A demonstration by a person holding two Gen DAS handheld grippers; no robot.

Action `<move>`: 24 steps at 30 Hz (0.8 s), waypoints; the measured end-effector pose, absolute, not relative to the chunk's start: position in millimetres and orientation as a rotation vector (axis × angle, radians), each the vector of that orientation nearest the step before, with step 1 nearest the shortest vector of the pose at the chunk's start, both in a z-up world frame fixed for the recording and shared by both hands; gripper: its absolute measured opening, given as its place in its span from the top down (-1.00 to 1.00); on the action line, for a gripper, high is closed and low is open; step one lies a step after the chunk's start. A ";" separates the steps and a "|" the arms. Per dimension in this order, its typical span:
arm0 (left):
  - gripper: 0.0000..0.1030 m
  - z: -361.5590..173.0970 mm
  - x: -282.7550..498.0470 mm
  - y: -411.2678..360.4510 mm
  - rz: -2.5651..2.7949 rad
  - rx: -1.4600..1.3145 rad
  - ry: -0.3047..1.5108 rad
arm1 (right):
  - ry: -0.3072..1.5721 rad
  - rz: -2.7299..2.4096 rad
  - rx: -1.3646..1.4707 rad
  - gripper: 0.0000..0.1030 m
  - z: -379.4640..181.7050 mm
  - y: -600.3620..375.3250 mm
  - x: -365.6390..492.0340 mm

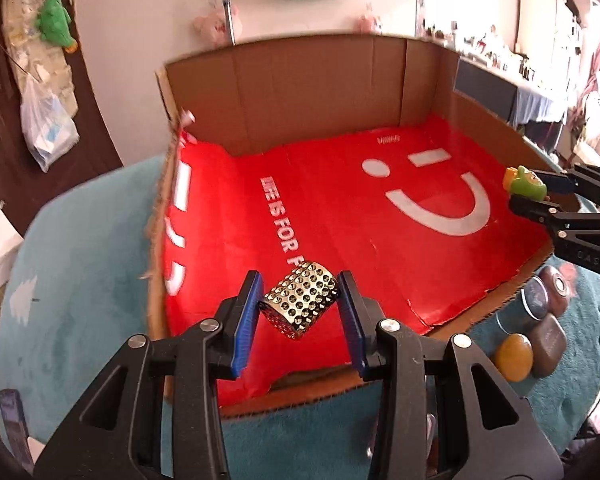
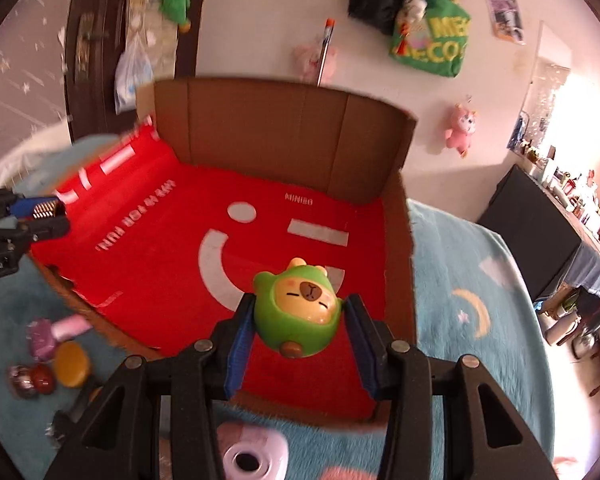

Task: Organize rigid objects
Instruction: 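Carry both items into the red box and open both tools to release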

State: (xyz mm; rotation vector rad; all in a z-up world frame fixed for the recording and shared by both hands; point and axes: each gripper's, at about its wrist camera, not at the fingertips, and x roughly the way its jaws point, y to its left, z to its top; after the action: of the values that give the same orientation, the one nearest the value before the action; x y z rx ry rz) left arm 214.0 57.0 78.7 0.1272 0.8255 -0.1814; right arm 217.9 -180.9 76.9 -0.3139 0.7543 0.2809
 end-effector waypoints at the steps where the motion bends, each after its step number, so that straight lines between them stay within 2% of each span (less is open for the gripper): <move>1: 0.30 75.4 217.6 56.7 -0.186 0.125 0.841 | 0.768 0.279 -0.329 0.08 74.0 -179.7 220.7; 9: 0.30 53.2 236.4 48.4 -0.186 0.183 0.917 | 0.844 0.273 -0.457 0.08 58.2 -165.6 233.0; 24: 0.29 50.5 244.3 45.4 -0.221 0.188 0.959 | 0.924 0.315 -0.529 0.08 53.5 -156.1 243.0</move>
State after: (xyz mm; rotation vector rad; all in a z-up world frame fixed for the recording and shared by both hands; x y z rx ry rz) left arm 244.3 45.4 50.5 0.1879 0.9590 -0.2208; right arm 243.0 -156.1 53.5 -0.5285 0.9244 0.3147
